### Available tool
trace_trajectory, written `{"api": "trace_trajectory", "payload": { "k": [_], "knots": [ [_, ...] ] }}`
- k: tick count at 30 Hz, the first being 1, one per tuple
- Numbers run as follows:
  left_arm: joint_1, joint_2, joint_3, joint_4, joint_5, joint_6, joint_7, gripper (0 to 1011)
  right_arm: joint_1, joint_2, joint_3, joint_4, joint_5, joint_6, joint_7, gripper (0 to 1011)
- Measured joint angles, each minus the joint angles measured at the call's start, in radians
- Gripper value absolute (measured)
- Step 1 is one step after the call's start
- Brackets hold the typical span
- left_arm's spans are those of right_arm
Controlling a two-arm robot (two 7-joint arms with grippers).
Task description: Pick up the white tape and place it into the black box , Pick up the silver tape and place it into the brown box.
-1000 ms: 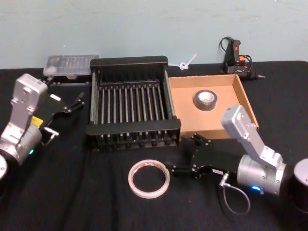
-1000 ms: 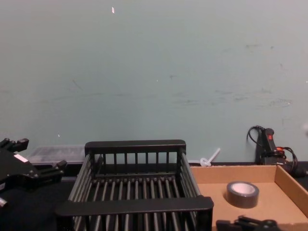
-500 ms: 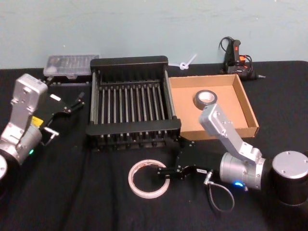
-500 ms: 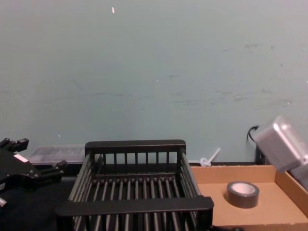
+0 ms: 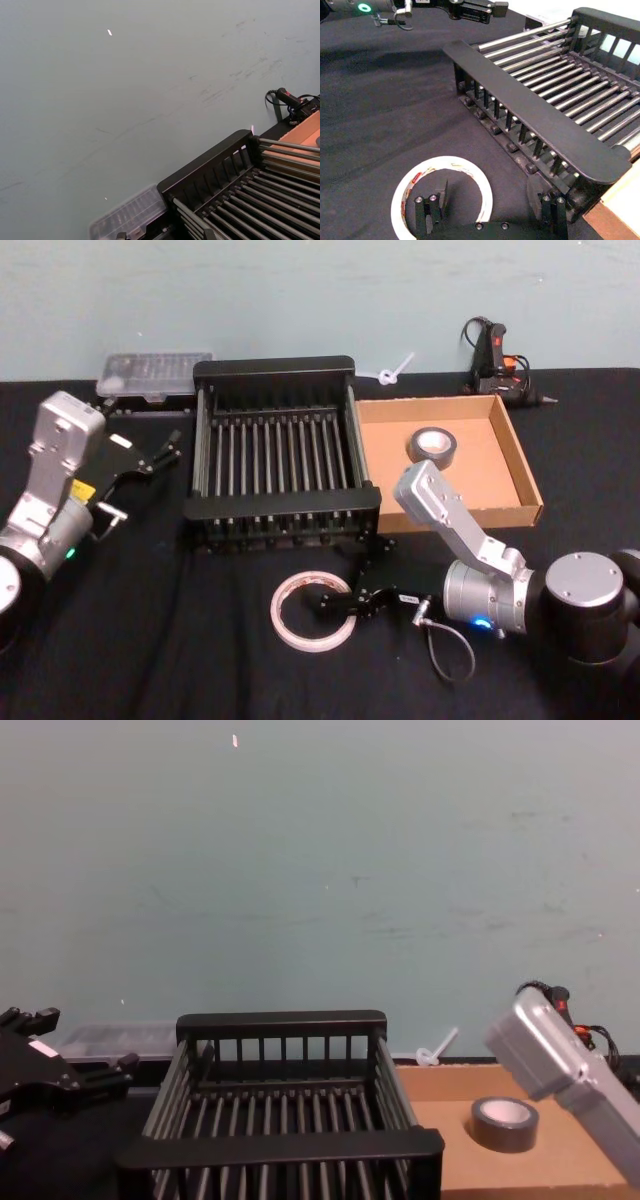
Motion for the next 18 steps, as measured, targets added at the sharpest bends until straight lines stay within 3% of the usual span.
{"api": "trace_trajectory", "payload": {
  "k": [18],
  "knots": [
    [0.0,0.0,0.0,0.0,0.0,0.0,0.0,1001,0.012,-0.012,-0.017,0.023,-0.008,0.027,-0.005,1002]
  ]
}}
